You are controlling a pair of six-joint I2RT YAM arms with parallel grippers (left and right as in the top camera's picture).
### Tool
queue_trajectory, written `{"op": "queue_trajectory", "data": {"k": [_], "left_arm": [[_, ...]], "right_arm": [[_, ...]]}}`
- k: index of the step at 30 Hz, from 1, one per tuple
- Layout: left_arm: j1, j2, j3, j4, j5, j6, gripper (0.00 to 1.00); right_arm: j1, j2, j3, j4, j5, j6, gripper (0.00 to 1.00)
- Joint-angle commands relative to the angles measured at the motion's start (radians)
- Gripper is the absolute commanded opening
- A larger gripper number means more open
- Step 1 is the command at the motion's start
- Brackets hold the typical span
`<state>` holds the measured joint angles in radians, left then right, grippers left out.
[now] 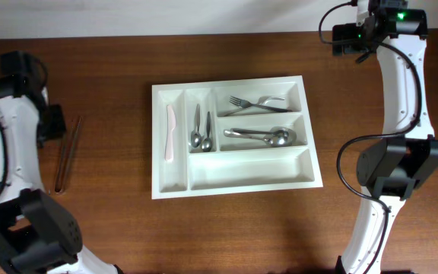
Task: Pack container
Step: 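Move the left gripper to the metal tongs and grasp them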
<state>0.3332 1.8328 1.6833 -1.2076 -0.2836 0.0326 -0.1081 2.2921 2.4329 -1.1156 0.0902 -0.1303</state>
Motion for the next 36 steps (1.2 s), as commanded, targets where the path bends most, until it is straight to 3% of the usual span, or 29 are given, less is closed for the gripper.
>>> {"op": "queue_trajectory", "data": {"k": [1,7,20,36], "left_arm": [[0.054,-0.011,-0.055,0.042,0.126,0.129,0.40],[0.057,-0.010,-0.209,0.185,0.177,0.175,0.40],[0.058,-0.008,-0.460,0.494,0.235,0.396,0.41],[0.058,0.065,-0.463,0.539,0.235,0.472,0.39]], "right_arm": [[-0.005,-0.008,0.013,0.001,0.012,0.012,0.99],[-0.005,-0.008,0.013,0.000,0.012,0.012,0.99],[-0.005,-0.008,0.013,0.001,0.012,0.012,0.99],[-0.005,-0.008,0.013,0.000,0.012,0.012,0.99]]}}
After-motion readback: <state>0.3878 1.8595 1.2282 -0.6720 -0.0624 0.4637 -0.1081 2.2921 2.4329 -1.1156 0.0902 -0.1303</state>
